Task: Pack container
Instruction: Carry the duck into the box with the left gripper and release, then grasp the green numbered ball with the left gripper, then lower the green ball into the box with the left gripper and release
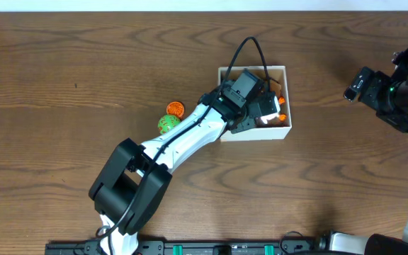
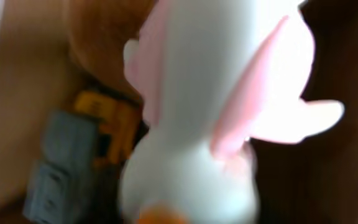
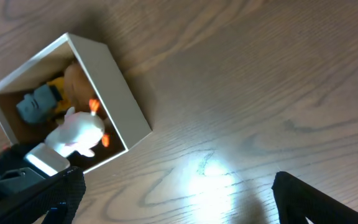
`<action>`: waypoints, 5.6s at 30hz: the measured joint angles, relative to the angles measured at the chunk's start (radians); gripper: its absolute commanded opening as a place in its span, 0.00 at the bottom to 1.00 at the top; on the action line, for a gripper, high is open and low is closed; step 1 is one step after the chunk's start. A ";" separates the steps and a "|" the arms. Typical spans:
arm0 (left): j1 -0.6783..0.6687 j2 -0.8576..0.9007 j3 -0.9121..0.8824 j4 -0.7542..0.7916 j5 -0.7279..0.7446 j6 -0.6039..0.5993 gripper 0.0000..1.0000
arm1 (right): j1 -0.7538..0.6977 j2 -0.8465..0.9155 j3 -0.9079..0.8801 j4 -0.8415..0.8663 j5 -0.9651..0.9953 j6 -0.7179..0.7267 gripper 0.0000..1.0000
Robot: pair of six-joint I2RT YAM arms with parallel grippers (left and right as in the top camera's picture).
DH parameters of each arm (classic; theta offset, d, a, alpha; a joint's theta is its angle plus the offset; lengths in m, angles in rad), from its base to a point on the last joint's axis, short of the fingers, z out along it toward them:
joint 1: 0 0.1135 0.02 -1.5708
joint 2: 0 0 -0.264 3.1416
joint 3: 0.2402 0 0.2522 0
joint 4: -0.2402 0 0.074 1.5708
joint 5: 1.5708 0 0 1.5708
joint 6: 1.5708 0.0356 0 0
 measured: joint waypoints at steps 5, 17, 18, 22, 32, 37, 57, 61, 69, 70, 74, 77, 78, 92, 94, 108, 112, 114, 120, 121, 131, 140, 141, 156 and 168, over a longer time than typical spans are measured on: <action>-0.008 -0.023 0.001 -0.003 -0.034 -0.008 0.98 | 0.000 0.000 0.000 0.000 -0.007 0.000 0.99; -0.016 -0.228 0.001 -0.082 -0.056 -0.158 0.98 | 0.000 0.000 0.000 -0.006 -0.014 0.000 0.99; -0.016 -0.248 0.001 -0.108 -0.055 -0.184 0.98 | 0.000 0.000 0.000 -0.006 -0.014 0.000 0.99; -0.015 -0.362 0.001 -0.307 -0.054 -0.344 0.98 | 0.000 0.000 0.000 -0.007 -0.014 0.000 0.99; 0.087 -0.457 -0.026 -0.729 -0.120 -0.792 0.86 | 0.000 0.000 0.000 -0.007 -0.014 -0.003 0.99; 0.199 -0.453 -0.125 -0.659 -0.176 -0.942 1.00 | 0.000 0.000 0.000 -0.008 -0.014 -0.004 0.99; 0.430 -0.133 -0.206 -0.278 -0.021 -0.982 0.75 | 0.000 0.000 0.000 -0.036 -0.014 -0.004 0.99; 0.430 -0.105 -0.206 -0.285 -0.005 -0.985 0.62 | 0.000 0.000 0.000 -0.037 -0.014 -0.004 0.99; 0.430 -0.106 -0.203 -0.314 0.002 -0.982 0.56 | 0.000 0.000 0.000 -0.037 -0.014 -0.008 0.99; 0.430 -0.109 -0.199 -0.336 0.002 -0.982 0.56 | 0.000 0.000 0.000 -0.037 -0.014 -0.009 0.99; 0.430 -0.145 -0.171 -0.452 0.003 -0.983 0.41 | 0.000 0.000 0.000 -0.037 -0.014 -0.012 0.99; 0.428 -0.221 -0.114 -0.508 0.023 -0.980 0.36 | 0.000 0.000 0.000 -0.037 -0.014 -0.013 0.99; 0.426 -0.248 -0.095 -0.512 0.034 -0.982 0.36 | 0.000 0.000 0.000 -0.037 -0.014 -0.013 0.99; 0.097 -0.403 -0.024 -0.289 0.087 -1.037 0.35 | 0.000 0.000 0.000 -0.036 -0.014 -0.013 0.99; 0.061 -0.372 -0.024 -0.277 0.076 -1.037 0.35 | 0.000 0.000 0.000 -0.037 -0.014 -0.013 0.99; 0.020 -0.122 -0.024 -0.261 0.044 -1.048 0.58 | 0.000 0.000 0.000 -0.037 -0.014 -0.013 0.99; 0.018 -0.122 -0.024 -0.266 0.043 -1.049 0.92 | 0.000 0.000 0.000 -0.036 -0.014 -0.013 0.99; 0.016 -0.122 -0.024 -0.269 0.039 -1.056 0.94 | 0.000 0.000 0.000 -0.035 -0.014 -0.013 0.99; 0.017 -0.122 -0.021 -0.284 0.035 -1.049 0.94 | 0.000 0.000 0.000 -0.035 -0.014 -0.013 0.99; 0.017 -0.122 -0.017 -0.298 0.034 -1.046 0.94 | 0.000 0.000 0.000 -0.035 -0.014 -0.013 0.99; 0.023 -0.174 0.016 -0.338 0.034 -1.025 0.94 | 0.000 0.000 0.000 -0.035 -0.014 -0.013 0.99; 0.023 -0.175 0.021 -0.317 0.047 -1.025 0.91 | 0.000 0.000 0.000 -0.035 -0.013 -0.013 0.99; 0.023 -0.175 0.021 -0.317 0.047 -1.025 0.88 | 0.000 0.000 0.000 -0.035 -0.013 -0.013 0.99; 0.014 -0.175 0.021 -0.417 0.055 -1.029 0.41 | 0.000 0.000 0.000 -0.034 -0.013 -0.013 0.99; -0.023 -0.165 0.021 -0.338 0.048 -1.028 0.41 | 0.000 0.000 0.000 -0.034 -0.013 -0.013 0.99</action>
